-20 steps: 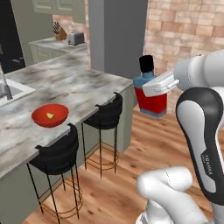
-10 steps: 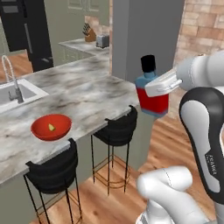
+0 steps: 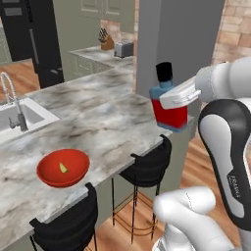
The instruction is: There is a bowl on the dining counter. Grab a lemon wedge from the fridge and place it in the bowl. Then get the liquor bottle and glass cup from the cabinet and place them next to the bowl.
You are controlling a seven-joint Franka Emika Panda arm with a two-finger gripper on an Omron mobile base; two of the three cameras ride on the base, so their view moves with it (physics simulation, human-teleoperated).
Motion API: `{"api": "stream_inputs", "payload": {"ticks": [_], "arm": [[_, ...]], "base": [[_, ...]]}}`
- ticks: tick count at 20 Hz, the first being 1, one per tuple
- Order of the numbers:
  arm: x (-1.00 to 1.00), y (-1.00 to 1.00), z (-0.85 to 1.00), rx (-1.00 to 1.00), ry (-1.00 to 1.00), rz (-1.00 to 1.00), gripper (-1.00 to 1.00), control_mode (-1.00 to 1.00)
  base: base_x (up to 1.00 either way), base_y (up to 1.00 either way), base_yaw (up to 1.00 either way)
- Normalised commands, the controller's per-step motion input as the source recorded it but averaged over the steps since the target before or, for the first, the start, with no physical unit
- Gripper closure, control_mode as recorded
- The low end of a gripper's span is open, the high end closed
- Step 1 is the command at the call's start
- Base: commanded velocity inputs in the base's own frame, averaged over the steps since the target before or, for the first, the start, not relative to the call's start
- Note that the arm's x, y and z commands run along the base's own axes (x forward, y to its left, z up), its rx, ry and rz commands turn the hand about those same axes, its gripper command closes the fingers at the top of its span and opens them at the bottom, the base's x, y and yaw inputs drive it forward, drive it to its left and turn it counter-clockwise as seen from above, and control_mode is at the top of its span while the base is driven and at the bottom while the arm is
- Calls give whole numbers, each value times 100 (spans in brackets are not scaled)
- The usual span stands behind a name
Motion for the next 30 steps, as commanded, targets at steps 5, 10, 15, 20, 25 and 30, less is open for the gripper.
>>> {"api": "stream_inputs", "payload": {"ticks": [5, 10, 15, 20, 25, 30], "arm": [[20, 3, -11, 6, 1, 11, 100, -100], [70, 7, -48, 16, 4, 34, 100, -100], [91, 6, -75, 8, 2, 31, 100, -100], [65, 42, -49, 0, 0, 16, 100, -100], [52, 53, -39, 0, 0, 0, 100, -100], [54, 29, -52, 0, 4, 0, 100, -100]], "base": [[31, 5, 10], [0, 0, 0], [0, 0, 0], [0, 0, 0], [0, 0, 0], [0, 0, 0]]}}
